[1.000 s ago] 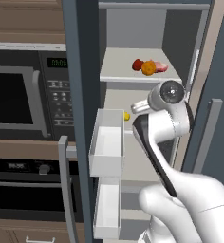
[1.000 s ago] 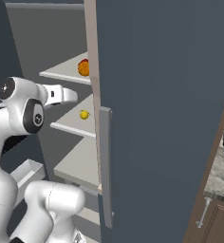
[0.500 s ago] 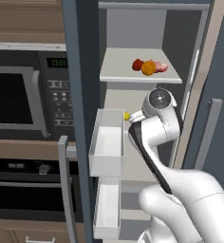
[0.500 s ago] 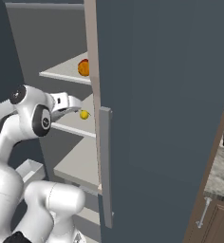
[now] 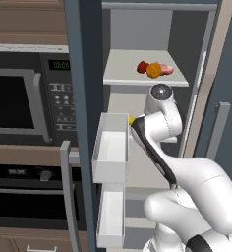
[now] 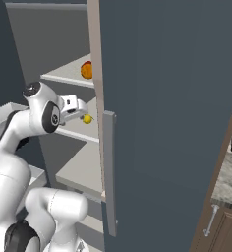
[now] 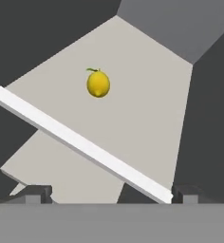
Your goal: Take the lemon and orange from the second highest rack and move them to the highest rack where the bell pepper and steak are located, to maximize freezer space. Close the freezer door after rearranging.
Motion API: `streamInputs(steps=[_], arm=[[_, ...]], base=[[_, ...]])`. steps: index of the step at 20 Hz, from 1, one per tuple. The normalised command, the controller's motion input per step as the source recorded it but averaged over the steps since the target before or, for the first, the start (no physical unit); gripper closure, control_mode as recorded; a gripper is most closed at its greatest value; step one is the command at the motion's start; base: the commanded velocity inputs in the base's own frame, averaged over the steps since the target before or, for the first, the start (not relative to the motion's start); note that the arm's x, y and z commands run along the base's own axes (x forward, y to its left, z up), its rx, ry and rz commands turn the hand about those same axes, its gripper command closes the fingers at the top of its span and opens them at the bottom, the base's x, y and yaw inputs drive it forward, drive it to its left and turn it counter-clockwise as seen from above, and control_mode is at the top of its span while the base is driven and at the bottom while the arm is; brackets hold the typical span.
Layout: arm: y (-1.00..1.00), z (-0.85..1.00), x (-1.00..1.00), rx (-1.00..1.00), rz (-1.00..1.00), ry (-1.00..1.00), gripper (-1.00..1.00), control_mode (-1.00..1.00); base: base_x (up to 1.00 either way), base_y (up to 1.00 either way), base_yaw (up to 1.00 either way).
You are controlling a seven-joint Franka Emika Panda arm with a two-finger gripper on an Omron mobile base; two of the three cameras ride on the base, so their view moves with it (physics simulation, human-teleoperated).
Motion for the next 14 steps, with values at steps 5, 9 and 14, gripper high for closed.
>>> streamInputs(steps=[5, 9, 14], arm=[[0.05, -0.35, 0.19, 0.0, 0.0, -0.01, -1.0, -1.0], [0.0, -0.18, 0.32, 0.0, 0.01, 0.0, -1.0, -1.0], [0.0, -0.11, 0.31, 0.0, 0.05, 0.0, -1.0, -1.0]], base=[[0.0, 0.0, 0.0], [0.0, 0.0, 0.0], [0.0, 0.0, 0.0]])
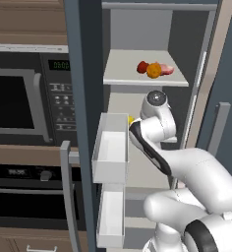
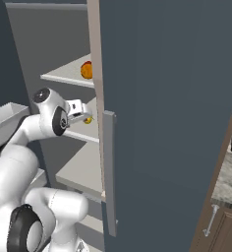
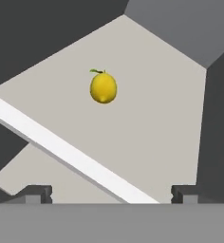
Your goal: Take the lemon and orange from the second highest rack and move them to the highest rack where the bell pepper and steak are located, to maximize freezer space. Close the freezer door after rearranging.
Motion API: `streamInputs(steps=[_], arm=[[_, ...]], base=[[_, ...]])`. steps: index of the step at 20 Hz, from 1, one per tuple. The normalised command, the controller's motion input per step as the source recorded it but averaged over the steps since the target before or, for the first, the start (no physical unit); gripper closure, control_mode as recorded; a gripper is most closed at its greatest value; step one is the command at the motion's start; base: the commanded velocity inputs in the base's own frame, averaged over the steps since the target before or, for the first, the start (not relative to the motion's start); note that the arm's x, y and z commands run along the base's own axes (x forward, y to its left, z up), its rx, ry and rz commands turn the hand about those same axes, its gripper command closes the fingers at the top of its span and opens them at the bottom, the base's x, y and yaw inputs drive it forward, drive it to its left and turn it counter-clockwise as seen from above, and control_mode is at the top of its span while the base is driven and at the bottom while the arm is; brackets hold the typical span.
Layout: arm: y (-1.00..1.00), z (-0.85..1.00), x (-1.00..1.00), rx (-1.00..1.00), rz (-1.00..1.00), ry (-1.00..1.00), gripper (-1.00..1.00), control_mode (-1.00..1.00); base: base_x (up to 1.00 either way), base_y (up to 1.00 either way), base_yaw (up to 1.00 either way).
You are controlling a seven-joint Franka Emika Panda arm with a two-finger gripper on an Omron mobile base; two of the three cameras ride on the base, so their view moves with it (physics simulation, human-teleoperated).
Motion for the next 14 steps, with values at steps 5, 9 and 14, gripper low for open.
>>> streamInputs(steps=[5, 9, 14], arm=[[0.05, -0.18, 0.34, 0.01, 0.06, 0.0, -1.0, -1.0], [0.09, -0.21, 0.33, 0.0, 0.05, 0.03, -1.0, -1.0], [0.12, -0.13, 0.29, 0.01, 0.0, 0.01, -1.0, -1.0]], base=[[0.0, 0.0, 0.0], [0.0, 0.0, 0.0], [0.0, 0.0, 0.0]])
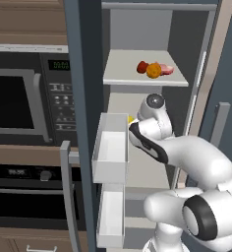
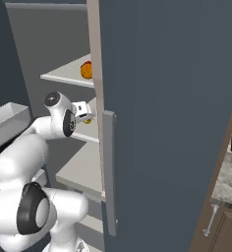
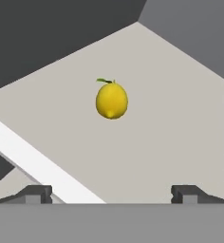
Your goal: Take the lemon and orange from the second highest rack and move them to the highest rack where the bell pepper and steak are located, to maximize freezer space. Close the freezer door after rearranging.
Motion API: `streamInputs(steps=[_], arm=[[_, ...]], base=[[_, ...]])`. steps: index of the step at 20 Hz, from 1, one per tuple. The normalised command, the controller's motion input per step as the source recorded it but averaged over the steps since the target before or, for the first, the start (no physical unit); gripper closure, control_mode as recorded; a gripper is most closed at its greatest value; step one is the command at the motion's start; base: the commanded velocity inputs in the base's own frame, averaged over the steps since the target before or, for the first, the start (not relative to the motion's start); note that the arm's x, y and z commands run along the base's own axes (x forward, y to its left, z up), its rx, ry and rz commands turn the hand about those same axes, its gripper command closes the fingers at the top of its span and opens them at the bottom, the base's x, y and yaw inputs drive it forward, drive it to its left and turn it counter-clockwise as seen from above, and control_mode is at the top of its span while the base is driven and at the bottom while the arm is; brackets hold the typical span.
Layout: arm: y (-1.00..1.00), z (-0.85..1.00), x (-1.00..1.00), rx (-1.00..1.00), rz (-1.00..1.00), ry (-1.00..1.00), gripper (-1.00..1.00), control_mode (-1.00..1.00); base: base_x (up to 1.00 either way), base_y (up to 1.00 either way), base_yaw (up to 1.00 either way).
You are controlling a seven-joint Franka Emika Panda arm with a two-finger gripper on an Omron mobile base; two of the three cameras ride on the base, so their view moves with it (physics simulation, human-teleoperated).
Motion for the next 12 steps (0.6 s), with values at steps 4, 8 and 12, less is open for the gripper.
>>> streamInputs(steps=[4, 8, 12], arm=[[0.1, -0.02, 0.24, 0.03, 0.0, 0.02, -1.0, -1.0], [0.12, -0.02, 0.25, 0.0, 0.0, 0.08, -1.0, -1.0], [0.16, -0.07, 0.24, 0.0, 0.0, 0.11, -1.0, -1.0]], base=[[0.0, 0.0, 0.0], [0.0, 0.0, 0.0], [0.0, 0.0, 0.0]])
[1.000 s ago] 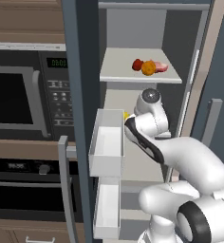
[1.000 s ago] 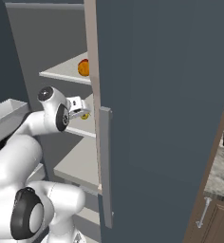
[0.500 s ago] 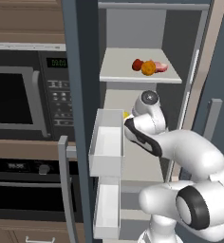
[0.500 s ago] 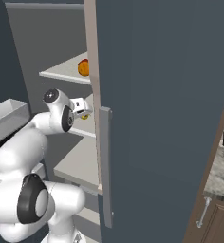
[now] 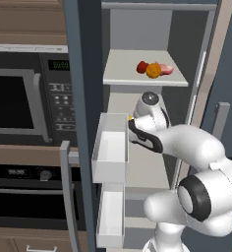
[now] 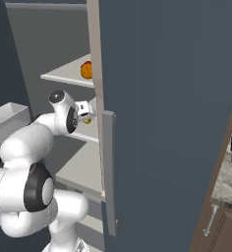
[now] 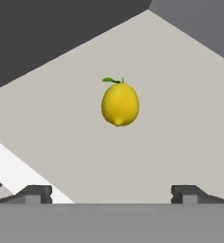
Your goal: Take the lemon and orange from the second highest rack and move them to the highest rack where the bell pepper and steak are located, to maximize freezer space. Close the freezer door after rearranging.
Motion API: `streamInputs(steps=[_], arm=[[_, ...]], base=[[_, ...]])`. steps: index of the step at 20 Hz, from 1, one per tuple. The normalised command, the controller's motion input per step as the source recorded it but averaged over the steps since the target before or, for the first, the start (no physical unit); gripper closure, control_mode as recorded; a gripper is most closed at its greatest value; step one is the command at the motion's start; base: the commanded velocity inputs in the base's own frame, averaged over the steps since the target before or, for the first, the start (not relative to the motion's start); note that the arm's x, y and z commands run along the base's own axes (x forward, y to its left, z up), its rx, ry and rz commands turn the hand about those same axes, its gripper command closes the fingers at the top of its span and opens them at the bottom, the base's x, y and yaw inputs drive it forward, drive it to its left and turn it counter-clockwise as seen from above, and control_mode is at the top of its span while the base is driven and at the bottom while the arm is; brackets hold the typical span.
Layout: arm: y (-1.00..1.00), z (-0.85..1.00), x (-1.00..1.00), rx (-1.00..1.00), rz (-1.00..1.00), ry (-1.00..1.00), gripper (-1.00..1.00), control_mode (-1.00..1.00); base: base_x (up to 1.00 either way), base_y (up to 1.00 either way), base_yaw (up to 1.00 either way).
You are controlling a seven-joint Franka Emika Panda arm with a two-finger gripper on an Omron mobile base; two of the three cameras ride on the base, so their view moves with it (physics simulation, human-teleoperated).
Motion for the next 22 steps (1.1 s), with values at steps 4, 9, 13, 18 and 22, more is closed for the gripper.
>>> streamInputs(steps=[4, 9, 13, 18, 22], arm=[[0.17, -0.07, 0.27, 0.0, 0.0, 0.09, -1.0, -1.0], [0.05, -0.12, 0.2, 0.0, 0.0, 0.0, -1.0, -1.0], [0.0, -0.14, 0.15, 0.0, 0.0, 0.0, -1.0, -1.0], [0.0, -0.1, 0.19, 0.0, 0.0, 0.0, -1.0, -1.0], [0.0, -0.09, 0.27, 0.0, 0.0, 0.0, -1.0, -1.0]], base=[[0.0, 0.0, 0.0], [0.0, 0.0, 0.0], [0.0, 0.0, 0.0], [0.0, 0.0, 0.0], [0.0, 0.0, 0.0]])
